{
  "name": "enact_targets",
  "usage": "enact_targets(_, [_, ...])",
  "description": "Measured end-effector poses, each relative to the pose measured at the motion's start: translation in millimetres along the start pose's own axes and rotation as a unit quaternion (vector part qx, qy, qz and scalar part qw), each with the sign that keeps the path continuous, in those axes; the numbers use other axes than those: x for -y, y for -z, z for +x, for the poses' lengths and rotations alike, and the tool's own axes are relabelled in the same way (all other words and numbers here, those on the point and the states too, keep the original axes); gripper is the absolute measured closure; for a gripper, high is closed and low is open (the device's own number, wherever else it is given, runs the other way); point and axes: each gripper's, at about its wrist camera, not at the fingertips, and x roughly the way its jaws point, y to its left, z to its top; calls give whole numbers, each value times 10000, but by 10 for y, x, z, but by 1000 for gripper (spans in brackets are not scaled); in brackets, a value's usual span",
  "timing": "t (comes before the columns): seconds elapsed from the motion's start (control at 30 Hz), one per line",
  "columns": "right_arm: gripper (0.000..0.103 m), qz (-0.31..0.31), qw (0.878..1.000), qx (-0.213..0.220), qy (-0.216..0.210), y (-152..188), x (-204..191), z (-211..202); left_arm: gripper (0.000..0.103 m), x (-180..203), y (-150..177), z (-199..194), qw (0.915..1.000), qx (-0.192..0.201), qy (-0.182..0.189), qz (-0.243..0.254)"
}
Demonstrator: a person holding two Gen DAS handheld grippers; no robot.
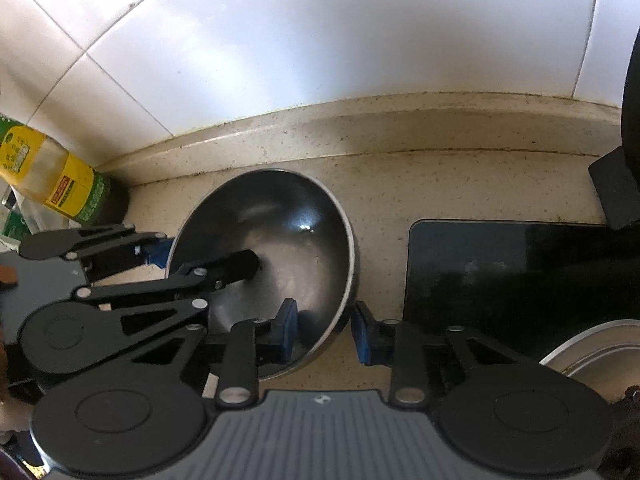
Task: Organize plates and bowls
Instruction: 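Lift the steel bowl with both grippers toward the stacked bowls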
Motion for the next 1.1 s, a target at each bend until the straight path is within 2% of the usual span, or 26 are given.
enact_targets(0.23, [53,67,9999,74,-35,12,22,-15,73,-49,7,-14,9999,-21,126,-109])
enact_targets(0.4, [53,53,9998,174,-69,20,-18,-141,73,-4,-30,-131,9998,125,135,-110])
enact_targets(0.8, [53,-12,9984,500,-252,89,-210,-713,71,80,7,-770,9988,477,97,-98])
enact_targets(1.1, [53,-270,9978,510,-311,443,-597,-1148,65,212,278,-1485,9969,772,171,34])
